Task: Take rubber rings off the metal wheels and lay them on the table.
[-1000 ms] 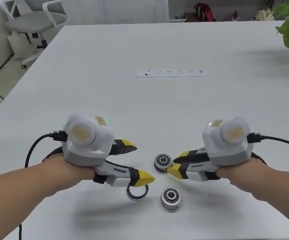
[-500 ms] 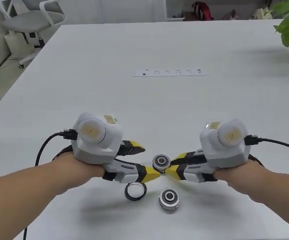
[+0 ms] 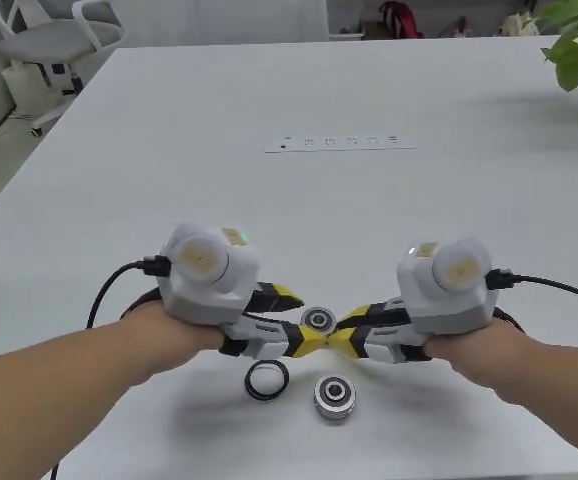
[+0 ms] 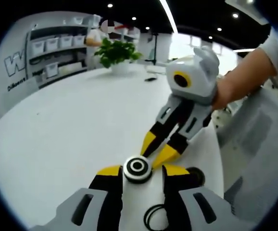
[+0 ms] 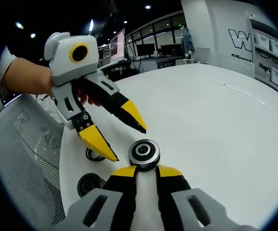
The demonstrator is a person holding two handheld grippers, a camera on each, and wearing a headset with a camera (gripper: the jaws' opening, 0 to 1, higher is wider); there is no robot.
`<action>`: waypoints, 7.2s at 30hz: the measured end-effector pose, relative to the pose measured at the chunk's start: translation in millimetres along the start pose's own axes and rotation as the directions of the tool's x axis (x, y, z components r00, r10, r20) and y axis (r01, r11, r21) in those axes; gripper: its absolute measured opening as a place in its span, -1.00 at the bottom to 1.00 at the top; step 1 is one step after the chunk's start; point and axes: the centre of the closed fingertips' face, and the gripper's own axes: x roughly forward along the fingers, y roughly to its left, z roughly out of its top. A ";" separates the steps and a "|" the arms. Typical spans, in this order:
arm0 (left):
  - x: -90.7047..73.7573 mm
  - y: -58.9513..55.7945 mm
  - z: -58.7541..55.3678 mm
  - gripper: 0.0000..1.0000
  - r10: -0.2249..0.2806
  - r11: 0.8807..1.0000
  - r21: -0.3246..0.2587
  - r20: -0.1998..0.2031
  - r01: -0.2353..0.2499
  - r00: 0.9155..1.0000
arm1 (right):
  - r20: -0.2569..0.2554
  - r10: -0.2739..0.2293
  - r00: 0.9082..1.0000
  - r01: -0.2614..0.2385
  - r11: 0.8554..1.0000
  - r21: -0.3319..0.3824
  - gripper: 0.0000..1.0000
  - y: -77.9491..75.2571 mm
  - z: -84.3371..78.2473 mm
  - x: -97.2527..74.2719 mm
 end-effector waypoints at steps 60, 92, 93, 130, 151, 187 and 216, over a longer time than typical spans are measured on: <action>11.0 6.7 -6.9 -0.76 0.101 0.993 0.072 -0.068 -0.096 0.993 | 0.116 -0.048 0.992 0.011 0.952 0.307 -1.00 -12.8 12.0 -9.6; 12.1 7.0 -6.9 -0.76 0.104 0.993 0.069 -0.081 -0.099 0.991 | 0.128 0.015 0.992 -0.042 0.977 0.209 -1.00 7.7 27.2 -6.6; 12.3 7.1 -7.0 -0.76 0.104 0.993 0.069 -0.081 -0.099 0.991 | 0.126 0.017 0.992 -0.043 0.978 0.205 -1.00 7.7 26.6 -6.9; 4.2 -6.1 -1.7 -0.39 0.051 0.997 0.064 -0.041 -0.049 0.998 | 0.145 0.010 0.989 -0.049 0.961 0.271 -1.00 3.1 23.5 -12.0; -25.0 -17.6 12.3 0.00 0.026 0.998 0.047 0.046 -0.028 0.999 | 0.161 0.027 0.987 -0.076 0.948 0.309 -1.00 5.4 28.4 -16.5; -96.8 -19.9 7.5 0.62 0.057 0.998 0.007 0.128 -0.058 0.990 | 0.216 0.141 0.966 -0.204 0.930 0.305 -1.00 41.7 51.4 -24.3; -128.5 -26.3 -12.1 0.81 0.081 0.996 0.036 0.096 -0.085 0.992 | 0.149 0.292 0.945 -0.324 0.900 0.292 -1.00 85.3 47.7 -6.1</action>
